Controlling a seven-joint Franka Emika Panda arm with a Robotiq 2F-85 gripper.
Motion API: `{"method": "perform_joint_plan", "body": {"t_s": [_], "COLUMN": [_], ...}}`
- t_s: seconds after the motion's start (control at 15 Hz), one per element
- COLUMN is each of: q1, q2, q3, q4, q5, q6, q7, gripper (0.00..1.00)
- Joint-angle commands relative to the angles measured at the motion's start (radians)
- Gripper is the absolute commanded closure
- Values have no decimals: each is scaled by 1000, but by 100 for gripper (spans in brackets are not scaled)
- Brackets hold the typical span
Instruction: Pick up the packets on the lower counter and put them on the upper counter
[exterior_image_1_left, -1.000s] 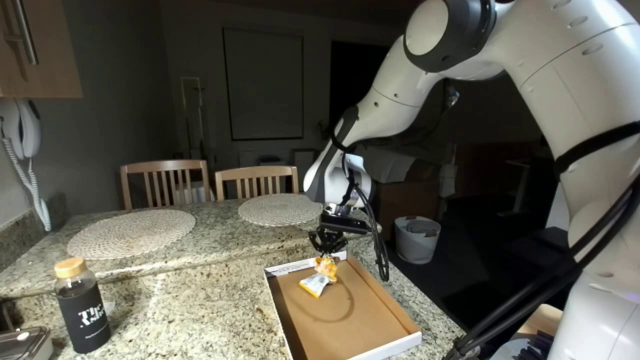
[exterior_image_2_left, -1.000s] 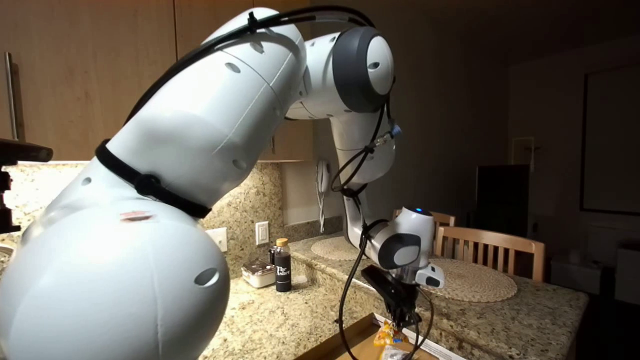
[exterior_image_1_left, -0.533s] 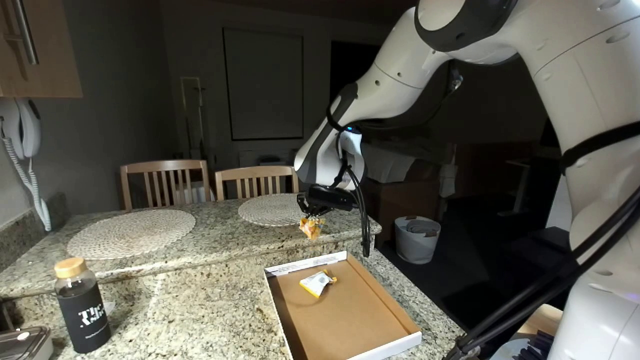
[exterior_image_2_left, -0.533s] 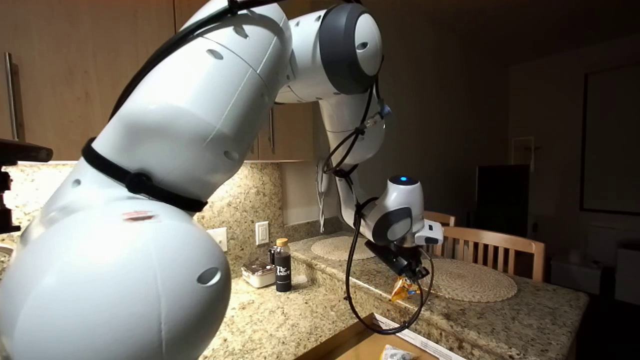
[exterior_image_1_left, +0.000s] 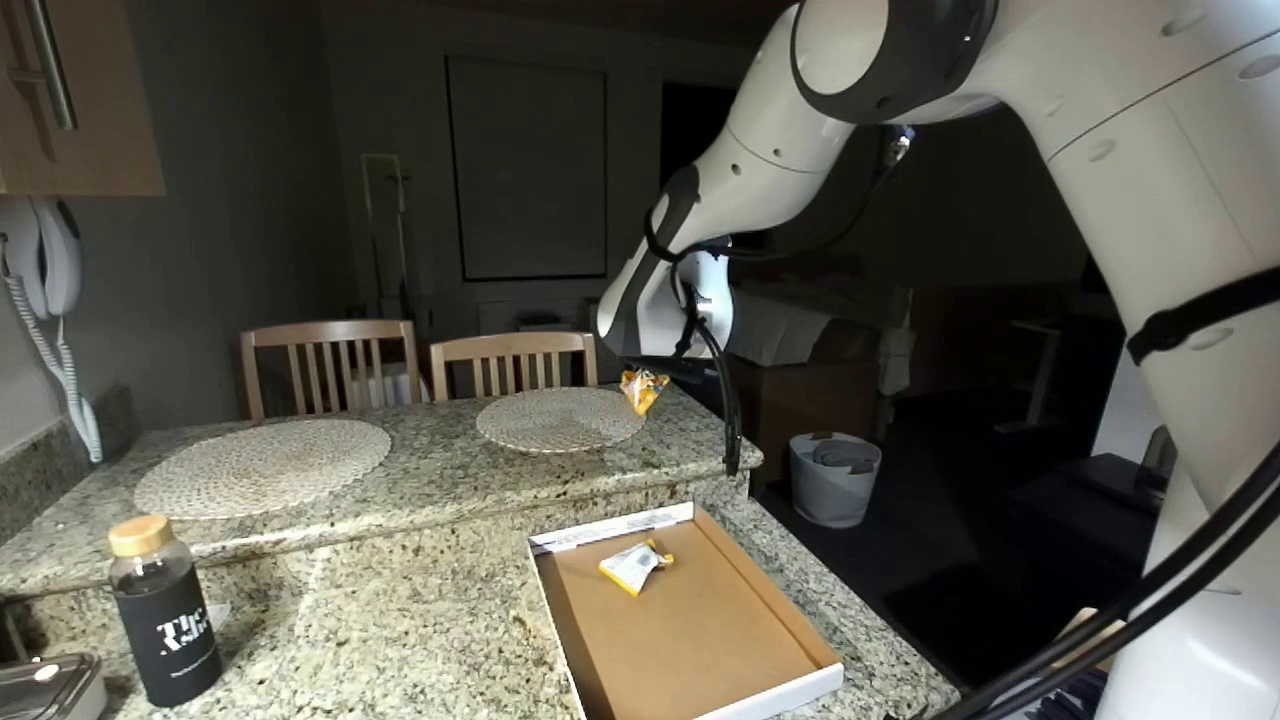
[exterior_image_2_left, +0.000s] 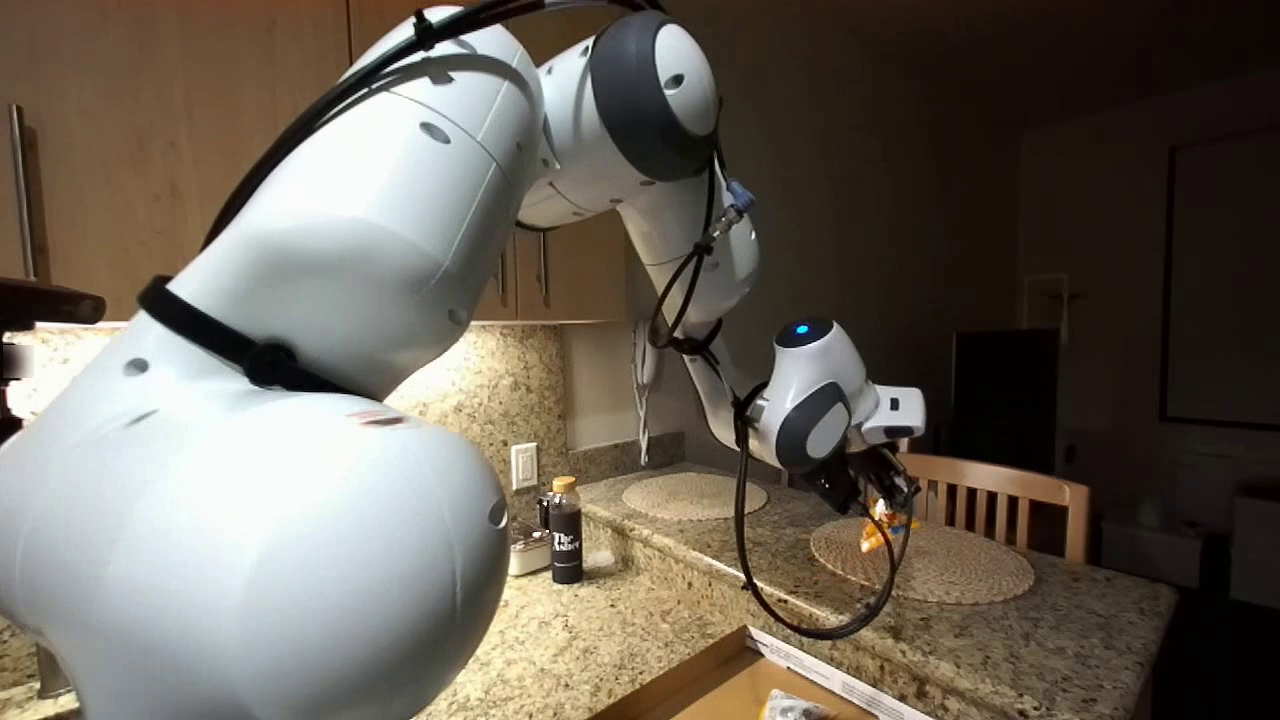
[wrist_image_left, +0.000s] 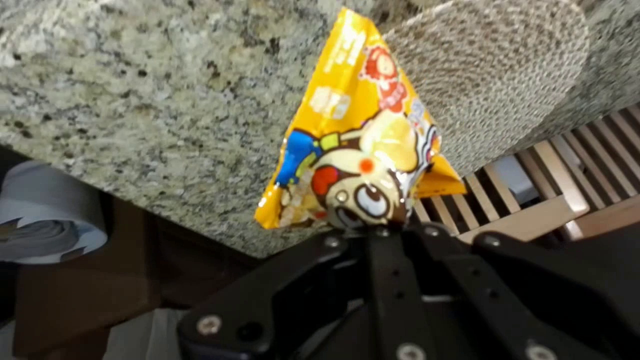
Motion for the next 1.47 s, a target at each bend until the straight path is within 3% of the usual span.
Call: {"method": "perform_joint_plan", "body": {"t_s": [0.0, 0.4, 0.53, 0.67, 1.4], "q1": [130, 166, 152, 102, 108], "q2": [42, 68, 50, 21, 51], "q3": [-151, -187, -166, -99, -95], "q4": [32, 40, 32, 30, 63], "q5": [26, 18, 12, 2, 7], "q6": [3, -26, -52, -89, -116], "q7": [65, 93, 83, 57, 76], "gripper": [64, 28, 15, 2, 0]}}
